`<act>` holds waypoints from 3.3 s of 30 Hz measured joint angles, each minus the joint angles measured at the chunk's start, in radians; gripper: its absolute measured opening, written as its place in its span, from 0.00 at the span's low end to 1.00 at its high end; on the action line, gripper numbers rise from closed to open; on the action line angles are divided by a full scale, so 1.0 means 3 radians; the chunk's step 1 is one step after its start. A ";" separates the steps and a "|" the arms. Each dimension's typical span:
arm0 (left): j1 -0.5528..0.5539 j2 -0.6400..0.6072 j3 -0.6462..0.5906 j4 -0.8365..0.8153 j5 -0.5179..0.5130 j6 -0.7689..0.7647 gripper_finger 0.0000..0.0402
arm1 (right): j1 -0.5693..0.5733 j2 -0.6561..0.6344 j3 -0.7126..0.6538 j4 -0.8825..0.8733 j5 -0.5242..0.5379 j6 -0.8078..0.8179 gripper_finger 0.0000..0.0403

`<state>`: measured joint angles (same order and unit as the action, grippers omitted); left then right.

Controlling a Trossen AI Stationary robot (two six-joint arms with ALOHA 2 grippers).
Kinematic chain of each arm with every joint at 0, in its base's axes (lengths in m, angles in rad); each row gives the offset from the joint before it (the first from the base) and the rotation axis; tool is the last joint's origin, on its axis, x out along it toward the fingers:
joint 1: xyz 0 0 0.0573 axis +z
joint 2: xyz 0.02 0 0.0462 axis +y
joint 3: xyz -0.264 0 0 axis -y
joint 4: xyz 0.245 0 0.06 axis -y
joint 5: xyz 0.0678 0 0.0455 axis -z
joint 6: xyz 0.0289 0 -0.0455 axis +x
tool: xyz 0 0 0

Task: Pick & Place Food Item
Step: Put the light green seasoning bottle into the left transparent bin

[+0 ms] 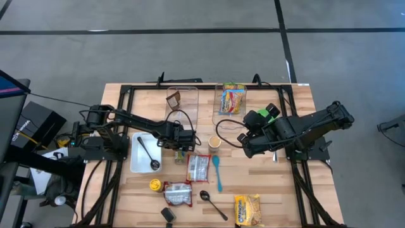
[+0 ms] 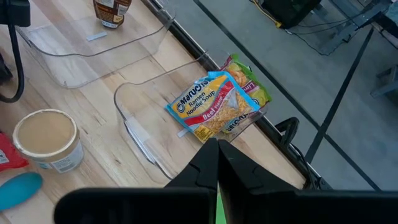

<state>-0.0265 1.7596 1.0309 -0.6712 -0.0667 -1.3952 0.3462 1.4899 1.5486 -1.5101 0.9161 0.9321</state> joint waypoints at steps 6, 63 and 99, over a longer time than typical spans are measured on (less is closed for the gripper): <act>-0.0001 0.0000 -0.0001 0.0001 0.0007 0.0003 0.56 | 0.0000 0.0000 0.0000 0.0000 0.0000 0.0000 0.00; -0.0403 -0.0387 0.0000 0.0066 -0.0305 0.0274 0.60 | 0.0001 0.0001 0.0000 0.0082 -0.0084 0.0011 0.00; -0.0422 -0.0695 -0.0003 -0.0212 -0.0252 0.0170 0.60 | 0.0001 0.0001 0.0000 0.0101 -0.0086 0.0001 0.00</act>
<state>-0.1532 1.5509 1.0302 -0.7348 -0.1422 -1.3441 0.3466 1.4902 1.5485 -1.4798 0.8902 0.9325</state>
